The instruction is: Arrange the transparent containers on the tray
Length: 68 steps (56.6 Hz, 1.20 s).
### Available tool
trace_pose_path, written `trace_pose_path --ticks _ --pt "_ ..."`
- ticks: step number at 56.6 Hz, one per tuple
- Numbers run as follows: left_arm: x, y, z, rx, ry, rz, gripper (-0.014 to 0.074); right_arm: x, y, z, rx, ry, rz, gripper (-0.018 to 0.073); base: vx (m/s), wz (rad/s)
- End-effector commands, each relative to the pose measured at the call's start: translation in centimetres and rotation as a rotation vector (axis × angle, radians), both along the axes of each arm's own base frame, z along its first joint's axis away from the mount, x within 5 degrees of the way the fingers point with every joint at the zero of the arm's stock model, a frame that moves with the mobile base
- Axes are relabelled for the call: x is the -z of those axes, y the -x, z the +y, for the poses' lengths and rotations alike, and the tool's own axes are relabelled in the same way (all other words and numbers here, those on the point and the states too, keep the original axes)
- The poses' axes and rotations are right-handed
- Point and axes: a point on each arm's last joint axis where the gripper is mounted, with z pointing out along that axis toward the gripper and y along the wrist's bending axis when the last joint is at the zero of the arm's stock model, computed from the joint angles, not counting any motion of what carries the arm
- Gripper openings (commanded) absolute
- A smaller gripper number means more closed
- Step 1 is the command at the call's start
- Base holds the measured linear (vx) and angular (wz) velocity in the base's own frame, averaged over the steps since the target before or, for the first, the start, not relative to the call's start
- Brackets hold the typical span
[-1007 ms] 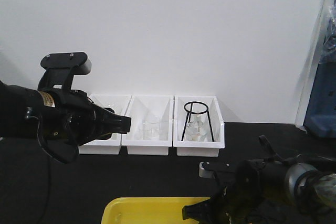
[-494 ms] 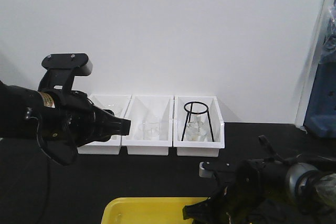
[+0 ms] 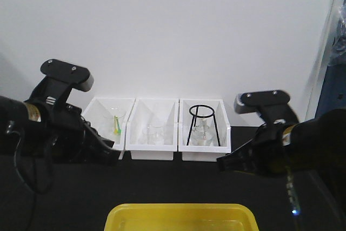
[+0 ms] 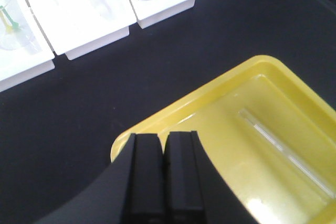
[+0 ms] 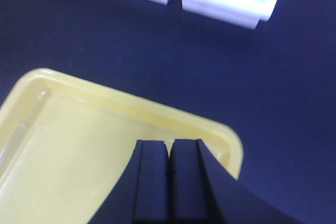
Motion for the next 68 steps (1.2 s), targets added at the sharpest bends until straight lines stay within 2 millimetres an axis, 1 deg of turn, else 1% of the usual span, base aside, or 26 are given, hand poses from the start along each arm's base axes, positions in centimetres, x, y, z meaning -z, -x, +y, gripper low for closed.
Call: trace_pose_path --ticks 1,4,6,7,10,13,15,16,17,18,19,21,23,24,25,29,33,39,49,68 --pt "-1.5 1.7 0.6 0.001 0.074 -0.129 -0.0008 -5.2 3.1 -1.5 -0.043 0.0 -0.203 -0.0012 0.0 0.0" --pt "-0.6 2.8 1.0 -0.001 0.095 -0.142 -0.0007 -6.3 4.7 -2.1 -0.053 -0.012 -0.264 -0.0011 0.0 0.0" --pt "-0.1 3.4 1.3 -0.005 0.119 -0.162 -0.0006 -6.5 5.7 -2.5 -0.056 -0.027 -0.3 -0.0011 0.0 0.0" --pt "0.1 3.8 1.4 -0.004 0.126 -0.17 -0.0006 -6.9 6.5 -2.8 -0.055 -0.041 -0.327 -0.0011 0.0 0.0" --pt "1.2 5.4 1.9 0.002 0.147 -0.209 -0.0006 -6.9 8.5 -3.5 -0.052 -0.091 -0.395 -0.0011 0.0 0.0" --pt "2.2 7.1 2.5 0.012 0.155 -0.253 -0.0006 -6.4 10.3 -4.2 -0.05 -0.115 -0.458 -0.0011 0.0 0.0" --pt "2.9 8.1 3.0 0.019 0.156 -0.28 -0.0006 -5.8 11.5 -4.7 -0.049 -0.13 -0.499 -0.0011 0.0 0.0" --pt "3.4 8.8 3.2 0.023 0.152 -0.293 -0.0006 -5.6 12.5 -5.2 -0.048 -0.143 -0.532 -0.0011 0.0 0.0" --pt "3.6 9.1 3.4 0.022 0.155 -0.307 -0.0006 -5.3 13.0 -5.4 -0.047 -0.149 -0.547 -0.0011 0.0 0.0" --pt "3.9 9.5 3.6 0.022 0.155 -0.318 -0.0006 -4.5 13.1 -5.4 -0.047 -0.149 -0.547 -0.0011 0.0 0.0" --pt "4.3 10.1 3.9 0.019 0.157 -0.33 -0.0006 -4.4 13.8 -5.7 -0.046 -0.159 -0.571 -0.0011 0.0 0.0" --pt "4.9 10.9 4.4 0.012 0.162 -0.346 -0.0006 -3.5 14.9 -6.1 -0.045 -0.169 -0.599 -0.0011 0.0 0.0" --pt "5.5 11.7 4.9 0.007 0.167 -0.357 -0.0006 -2.1 16.0 -6.6 -0.044 -0.18 -0.626 -0.0011 0.0 0.0" --pt "5.6 12.1 5.1 0.004 0.173 -0.369 -0.0006 -1.9 16.2 -6.7 -0.044 -0.181 -0.63 -0.0011 0.0 0.0" --pt "5.9 12.3 5.3 0.003 0.172 -0.369 -0.0006 -1.1 16.8 -6.9 -0.043 -0.185 -0.641 -0.0011 0.0 0.0" --pt "6.5 13.4 5.9 -0.002 0.182 -0.393 -0.0006 0.7 17.9 -7.4 -0.045 -0.192 -0.691 -0.0011 0.0 0.0" --pt "6.9 13.9 6.2 -0.006 0.185 -0.407 -0.0006 2.2 18.6 -7.7 -0.041 -0.215 -0.717 -0.0011 0.0 0.0" --pt "7.1 14.0 6.3 -0.008 0.185 -0.41 -0.0006 3.0 19.0 -7.8 -0.04 -0.225 -0.745 -0.0011 0.0 0.0" --pt "7.2 14.0 6.2 -0.006 0.183 -0.4 -0.0006 3.6 19.0 -7.8 -0.04 -0.218 -0.727 -0.0011 0.0 0.0" --pt "7.2 14.0 6.2 -0.006 0.183 -0.4 -0.0006 3.6 19.0 -7.8 -0.04 -0.218 -0.727 -0.0011 0.0 0.0"
